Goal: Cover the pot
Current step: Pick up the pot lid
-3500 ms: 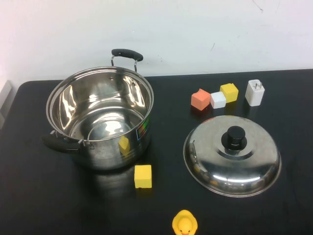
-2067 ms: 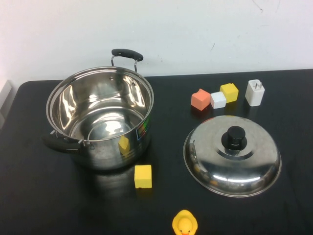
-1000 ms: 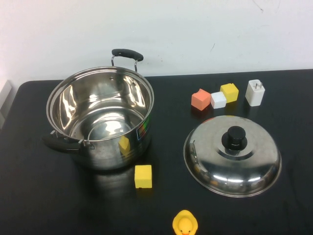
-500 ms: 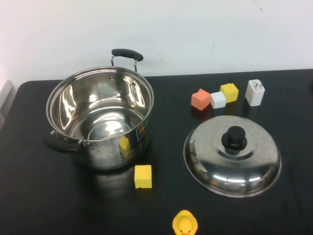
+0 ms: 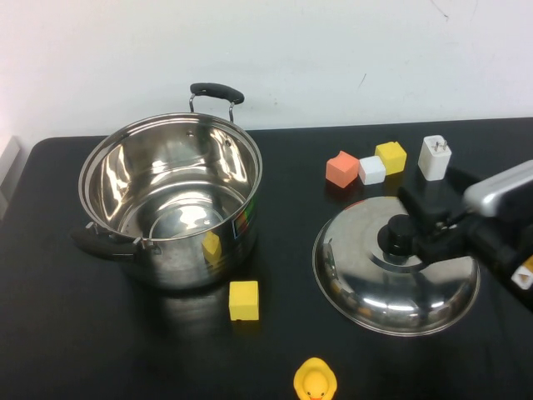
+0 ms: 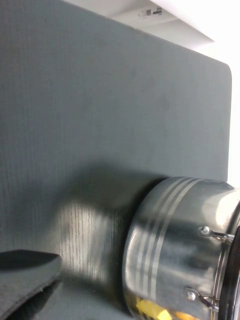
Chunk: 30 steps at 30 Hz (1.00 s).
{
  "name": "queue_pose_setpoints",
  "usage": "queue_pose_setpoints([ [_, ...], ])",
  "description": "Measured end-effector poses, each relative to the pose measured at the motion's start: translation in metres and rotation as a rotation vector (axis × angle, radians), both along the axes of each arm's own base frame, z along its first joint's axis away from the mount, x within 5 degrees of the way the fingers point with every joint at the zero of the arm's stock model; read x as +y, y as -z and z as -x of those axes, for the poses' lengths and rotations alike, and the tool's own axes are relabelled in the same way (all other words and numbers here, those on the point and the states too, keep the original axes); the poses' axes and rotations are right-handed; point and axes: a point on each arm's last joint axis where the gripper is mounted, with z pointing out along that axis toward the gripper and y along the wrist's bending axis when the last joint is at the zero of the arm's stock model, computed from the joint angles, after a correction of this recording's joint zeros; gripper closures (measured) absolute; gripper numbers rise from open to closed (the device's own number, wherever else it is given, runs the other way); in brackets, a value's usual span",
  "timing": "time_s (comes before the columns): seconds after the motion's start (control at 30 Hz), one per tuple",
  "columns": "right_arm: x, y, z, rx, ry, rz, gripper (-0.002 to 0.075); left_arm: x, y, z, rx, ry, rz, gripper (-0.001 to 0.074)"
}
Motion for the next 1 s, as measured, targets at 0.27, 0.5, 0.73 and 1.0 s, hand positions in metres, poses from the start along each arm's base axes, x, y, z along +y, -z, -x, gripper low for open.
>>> queue_pose_setpoints([
  [0.27, 0.011, 0.036, -0.027, 0.070, -0.018, 0.031, 0.0165, 0.000, 0.000, 0.000, 0.000, 0.000, 0.000, 0.0737],
  [0.5, 0.013, 0.069, -0.032, 0.153, -0.018, 0.058, 0.0164, 0.000, 0.000, 0.000, 0.000, 0.000, 0.000, 0.0737],
  [0.73, 0.014, 0.080, -0.034, 0.154, -0.021, 0.055, 0.0200, 0.000, 0.000, 0.000, 0.000, 0.000, 0.000, 0.0737],
  [1.0, 0.013, 0.057, -0.025, 0.136, -0.047, 0.062, 0.0386, 0.000, 0.000, 0.000, 0.000, 0.000, 0.000, 0.0737],
])
